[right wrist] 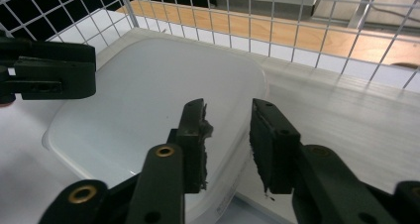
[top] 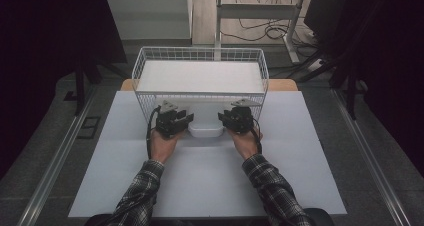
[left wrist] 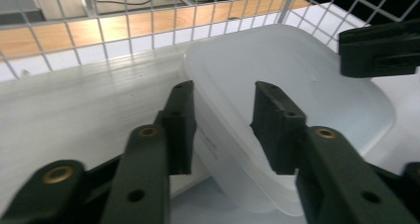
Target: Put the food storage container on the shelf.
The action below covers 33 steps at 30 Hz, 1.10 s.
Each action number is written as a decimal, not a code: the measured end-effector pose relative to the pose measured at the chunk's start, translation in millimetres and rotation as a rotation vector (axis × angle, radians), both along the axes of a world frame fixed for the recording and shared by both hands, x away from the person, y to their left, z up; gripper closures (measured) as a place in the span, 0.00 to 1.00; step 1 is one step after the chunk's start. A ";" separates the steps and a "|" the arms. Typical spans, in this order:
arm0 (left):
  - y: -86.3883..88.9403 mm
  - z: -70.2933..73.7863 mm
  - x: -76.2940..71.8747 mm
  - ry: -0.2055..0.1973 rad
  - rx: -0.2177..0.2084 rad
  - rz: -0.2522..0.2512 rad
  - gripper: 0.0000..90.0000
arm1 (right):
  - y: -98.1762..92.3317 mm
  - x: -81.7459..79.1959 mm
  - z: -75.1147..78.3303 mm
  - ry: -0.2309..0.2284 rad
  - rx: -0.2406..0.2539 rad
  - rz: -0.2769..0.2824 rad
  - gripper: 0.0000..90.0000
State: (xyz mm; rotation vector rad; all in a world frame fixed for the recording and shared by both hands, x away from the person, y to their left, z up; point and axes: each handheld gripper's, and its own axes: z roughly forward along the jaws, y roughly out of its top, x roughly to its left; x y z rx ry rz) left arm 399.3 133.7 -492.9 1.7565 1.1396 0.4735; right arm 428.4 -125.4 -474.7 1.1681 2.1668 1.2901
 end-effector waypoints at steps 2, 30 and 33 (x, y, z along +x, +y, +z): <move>1.0 2.9 -4.3 -0.006 -0.011 -0.006 0.58 | -2.0 -3.4 3.7 -0.016 0.006 0.021 0.80; 17.7 -9.2 -110.8 -0.019 0.012 -0.148 0.05 | -9.7 -57.4 9.0 -0.004 -0.005 0.273 0.98; 18.1 -11.6 -122.9 -0.041 0.044 -0.142 0.03 | -7.6 -59.8 4.9 0.001 -0.016 0.287 0.98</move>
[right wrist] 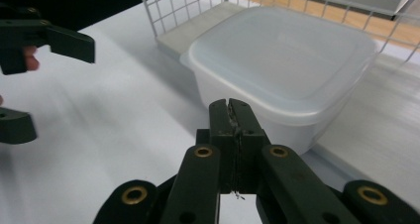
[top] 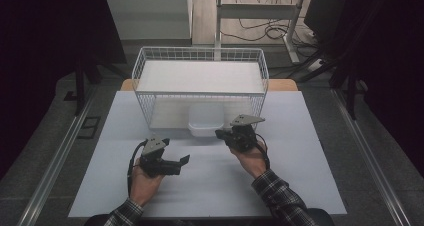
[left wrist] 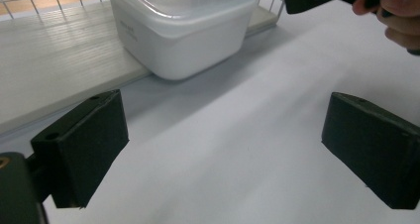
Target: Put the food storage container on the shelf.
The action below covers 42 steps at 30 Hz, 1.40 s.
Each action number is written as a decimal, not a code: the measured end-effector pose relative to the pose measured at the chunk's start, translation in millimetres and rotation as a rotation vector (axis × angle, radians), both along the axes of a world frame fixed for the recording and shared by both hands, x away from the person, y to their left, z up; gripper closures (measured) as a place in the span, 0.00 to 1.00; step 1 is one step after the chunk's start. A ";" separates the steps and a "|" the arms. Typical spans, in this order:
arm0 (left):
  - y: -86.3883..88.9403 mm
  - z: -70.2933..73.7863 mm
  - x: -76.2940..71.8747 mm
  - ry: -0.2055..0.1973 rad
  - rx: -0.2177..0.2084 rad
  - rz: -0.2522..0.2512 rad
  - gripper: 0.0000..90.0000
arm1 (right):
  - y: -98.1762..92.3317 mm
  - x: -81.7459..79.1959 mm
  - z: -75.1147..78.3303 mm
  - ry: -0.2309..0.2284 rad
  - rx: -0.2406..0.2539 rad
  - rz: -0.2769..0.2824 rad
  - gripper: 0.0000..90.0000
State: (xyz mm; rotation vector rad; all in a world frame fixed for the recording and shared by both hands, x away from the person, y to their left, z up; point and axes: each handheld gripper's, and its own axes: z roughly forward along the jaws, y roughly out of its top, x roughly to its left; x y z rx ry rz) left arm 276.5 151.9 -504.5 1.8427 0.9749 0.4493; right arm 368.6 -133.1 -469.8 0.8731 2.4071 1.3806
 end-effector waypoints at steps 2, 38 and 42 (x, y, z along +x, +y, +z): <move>1.1 -2.6 -6.9 -0.003 0.015 0.001 0.03 | 1.8 -1.2 -3.0 0.006 -0.007 0.007 0.98; 11.2 -16.0 -27.1 0.004 0.057 0.020 0.03 | 40.6 29.6 -36.2 0.015 -0.084 0.003 0.99; 10.8 -16.8 -26.7 0.010 0.056 0.018 0.03 | 44.9 37.0 -35.2 0.010 -0.091 -0.010 0.99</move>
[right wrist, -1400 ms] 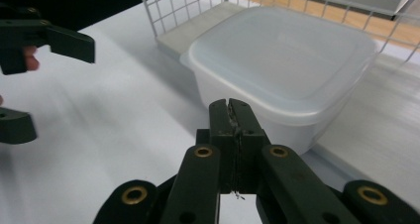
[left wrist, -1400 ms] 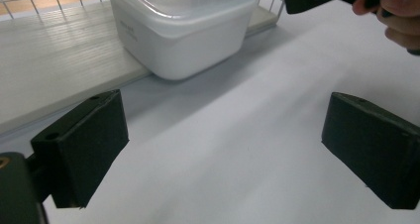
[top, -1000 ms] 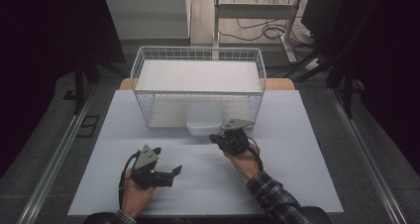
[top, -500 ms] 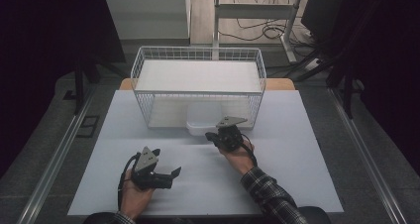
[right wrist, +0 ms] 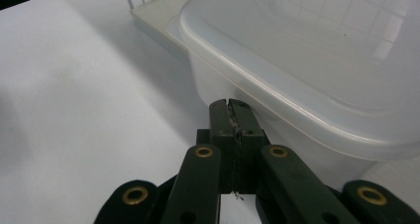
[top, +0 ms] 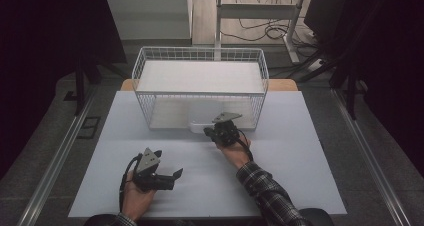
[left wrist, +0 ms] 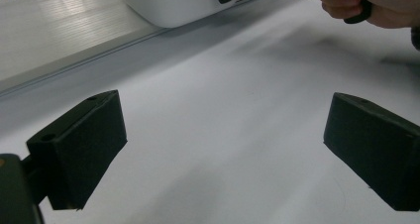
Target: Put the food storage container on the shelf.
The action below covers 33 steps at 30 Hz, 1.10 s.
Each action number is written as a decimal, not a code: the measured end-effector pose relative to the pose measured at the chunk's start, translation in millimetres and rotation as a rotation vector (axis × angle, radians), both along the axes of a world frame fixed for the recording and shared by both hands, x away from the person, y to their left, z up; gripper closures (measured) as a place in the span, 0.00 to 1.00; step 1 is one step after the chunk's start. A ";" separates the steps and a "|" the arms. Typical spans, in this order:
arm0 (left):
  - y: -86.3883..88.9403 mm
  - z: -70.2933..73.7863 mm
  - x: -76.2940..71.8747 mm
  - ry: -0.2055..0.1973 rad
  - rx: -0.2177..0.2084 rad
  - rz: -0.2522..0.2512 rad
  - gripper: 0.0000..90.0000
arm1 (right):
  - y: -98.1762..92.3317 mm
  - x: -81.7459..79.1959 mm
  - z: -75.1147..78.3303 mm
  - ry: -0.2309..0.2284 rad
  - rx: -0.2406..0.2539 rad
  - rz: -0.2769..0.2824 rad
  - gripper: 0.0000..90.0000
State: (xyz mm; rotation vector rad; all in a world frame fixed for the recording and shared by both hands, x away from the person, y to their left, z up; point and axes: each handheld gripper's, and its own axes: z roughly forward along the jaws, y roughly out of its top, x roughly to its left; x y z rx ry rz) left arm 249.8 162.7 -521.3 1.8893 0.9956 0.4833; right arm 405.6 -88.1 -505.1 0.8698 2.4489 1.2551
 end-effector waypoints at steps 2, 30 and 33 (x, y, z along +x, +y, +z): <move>-0.2 -0.5 0.3 0.002 -0.001 -0.001 0.03 | 0.6 3.6 0.9 0.000 0.004 -0.005 0.99; 1.2 -0.1 0.2 -0.005 -0.009 0.006 0.01 | 8.3 20.1 3.8 0.011 -0.009 -0.020 0.71; 1.2 -0.3 0.2 -0.004 -0.008 0.005 0.01 | 7.4 17.0 5.9 0.016 0.002 -0.019 0.63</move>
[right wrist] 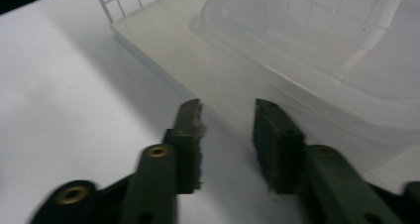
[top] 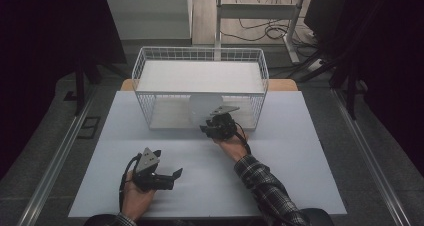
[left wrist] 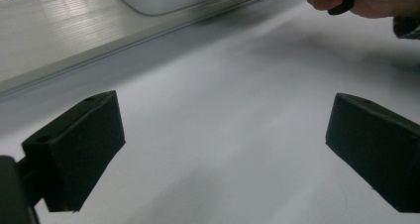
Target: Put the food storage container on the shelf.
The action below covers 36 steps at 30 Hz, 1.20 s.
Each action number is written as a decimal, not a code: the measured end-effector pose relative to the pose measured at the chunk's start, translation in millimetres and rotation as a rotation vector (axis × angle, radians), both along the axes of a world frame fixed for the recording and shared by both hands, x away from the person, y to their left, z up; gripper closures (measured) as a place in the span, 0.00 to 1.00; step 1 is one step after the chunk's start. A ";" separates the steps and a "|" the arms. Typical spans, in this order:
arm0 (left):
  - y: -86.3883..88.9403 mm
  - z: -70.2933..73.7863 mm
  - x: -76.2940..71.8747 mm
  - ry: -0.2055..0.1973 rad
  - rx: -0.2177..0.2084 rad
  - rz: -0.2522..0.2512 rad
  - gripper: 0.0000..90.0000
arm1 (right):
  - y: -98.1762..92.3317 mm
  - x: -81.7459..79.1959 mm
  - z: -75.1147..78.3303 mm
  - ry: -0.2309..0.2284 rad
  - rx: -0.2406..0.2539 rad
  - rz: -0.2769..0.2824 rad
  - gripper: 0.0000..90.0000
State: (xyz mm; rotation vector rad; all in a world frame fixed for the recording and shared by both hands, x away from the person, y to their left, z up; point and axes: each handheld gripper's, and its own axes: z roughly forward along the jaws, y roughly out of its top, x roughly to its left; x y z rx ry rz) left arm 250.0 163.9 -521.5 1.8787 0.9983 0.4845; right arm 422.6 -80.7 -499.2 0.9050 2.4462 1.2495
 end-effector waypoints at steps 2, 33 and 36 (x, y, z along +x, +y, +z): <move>-0.3 -0.3 0.1 0.002 -0.001 -0.002 0.01 | -0.6 -3.4 3.0 0.001 0.003 0.007 0.56; -3.4 -4.5 2.6 0.028 0.015 -0.025 0.00 | -25.8 -46.4 11.9 -0.020 -0.041 0.065 0.11; -3.2 -4.7 2.8 0.033 0.020 -0.030 0.00 | -29.1 -48.2 9.2 -0.012 -0.049 0.064 0.08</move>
